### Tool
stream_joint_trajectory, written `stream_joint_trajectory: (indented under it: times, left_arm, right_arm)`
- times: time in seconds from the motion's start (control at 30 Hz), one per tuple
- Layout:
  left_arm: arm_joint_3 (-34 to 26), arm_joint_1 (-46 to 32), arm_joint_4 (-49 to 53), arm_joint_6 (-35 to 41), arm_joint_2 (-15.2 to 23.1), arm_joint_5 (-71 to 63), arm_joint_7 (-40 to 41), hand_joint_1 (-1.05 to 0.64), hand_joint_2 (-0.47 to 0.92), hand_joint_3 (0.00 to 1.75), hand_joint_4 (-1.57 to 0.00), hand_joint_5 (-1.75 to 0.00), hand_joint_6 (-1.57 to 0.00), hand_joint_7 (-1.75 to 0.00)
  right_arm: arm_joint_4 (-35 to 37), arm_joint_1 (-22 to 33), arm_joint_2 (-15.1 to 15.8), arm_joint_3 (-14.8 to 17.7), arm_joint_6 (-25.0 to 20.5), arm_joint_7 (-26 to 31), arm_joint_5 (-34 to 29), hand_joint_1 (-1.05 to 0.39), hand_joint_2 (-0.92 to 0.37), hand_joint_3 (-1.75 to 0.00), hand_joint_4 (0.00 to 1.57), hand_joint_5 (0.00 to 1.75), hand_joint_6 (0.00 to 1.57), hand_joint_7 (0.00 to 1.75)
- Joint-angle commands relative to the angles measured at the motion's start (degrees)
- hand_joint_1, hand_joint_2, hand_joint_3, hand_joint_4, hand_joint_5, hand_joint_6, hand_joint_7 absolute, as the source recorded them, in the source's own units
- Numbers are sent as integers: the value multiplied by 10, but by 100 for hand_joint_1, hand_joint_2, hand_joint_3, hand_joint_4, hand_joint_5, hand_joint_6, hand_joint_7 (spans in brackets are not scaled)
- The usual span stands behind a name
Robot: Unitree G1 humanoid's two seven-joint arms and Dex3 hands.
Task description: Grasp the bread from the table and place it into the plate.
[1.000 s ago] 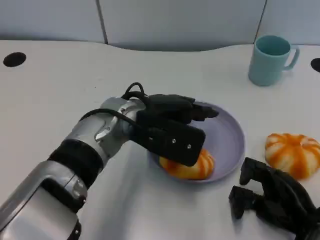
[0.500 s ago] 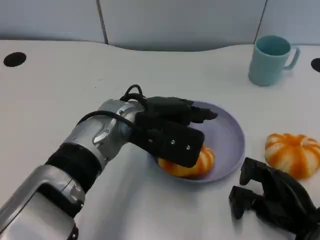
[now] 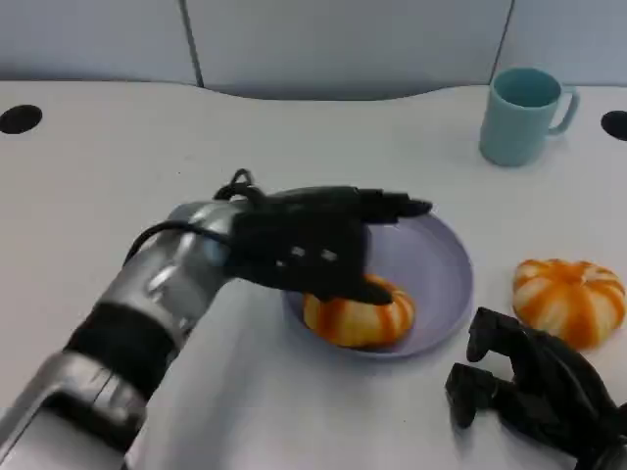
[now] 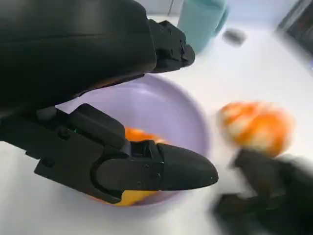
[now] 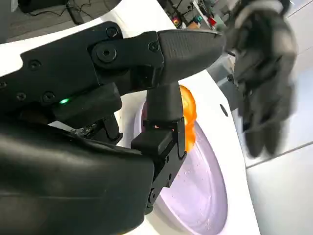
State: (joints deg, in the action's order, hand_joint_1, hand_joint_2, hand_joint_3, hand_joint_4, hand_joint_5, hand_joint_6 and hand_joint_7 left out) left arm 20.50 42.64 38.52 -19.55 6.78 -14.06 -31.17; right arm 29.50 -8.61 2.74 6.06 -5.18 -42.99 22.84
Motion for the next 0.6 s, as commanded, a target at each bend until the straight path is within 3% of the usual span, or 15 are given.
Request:
stream_joint_trajectory:
  times: [0.03,0.1,0.13,0.17,0.2,0.27,0.37,0.6]
  left_arm:
    - [-250,-299,-230,76,-52,413,-20,-73,92,32,-74,-51,-72,-19]
    - [-256,-339,-270,89,-61,442,-6,-70,92,29,-76,-71,-83,-19]
    - [-256,-356,-288,94,-61,449,0,-67,92,36,-63,-108,-78,-40]
    - [-259,-377,-304,91,-63,457,0,-65,92,41,-56,-127,-66,-70]
    - [-263,-397,-317,88,-68,468,-1,-62,92,47,-52,-146,-53,-101]
    - [-270,-434,-346,98,-79,486,8,-57,92,50,-55,-168,-44,-144]
    - [-271,-489,-394,131,-92,506,25,-53,92,49,-63,-174,-39,-169]
    - [-277,-559,-412,152,-123,519,33,-49,92,45,-80,-175,-48,-175]
  right_arm:
    - [15,10,19,5,-18,4,-5,-52,-92,-31,75,175,65,161]
    - [19,8,20,7,-21,1,-2,-52,-92,-30,75,175,65,161]
    - [20,7,19,8,-21,-1,0,-52,-92,-29,76,175,66,161]
    - [22,7,19,8,-20,-2,1,-52,-92,-29,76,175,66,160]
    - [23,6,19,9,-20,-4,1,-51,-92,-29,76,175,66,160]
    - [24,5,20,8,-18,-4,-1,-51,-92,-29,76,175,66,160]
    - [29,3,21,8,-14,-7,-1,-51,-92,-30,77,175,66,159]
    - [29,2,22,8,-18,-6,-1,-52,-92,-29,77,175,67,158]
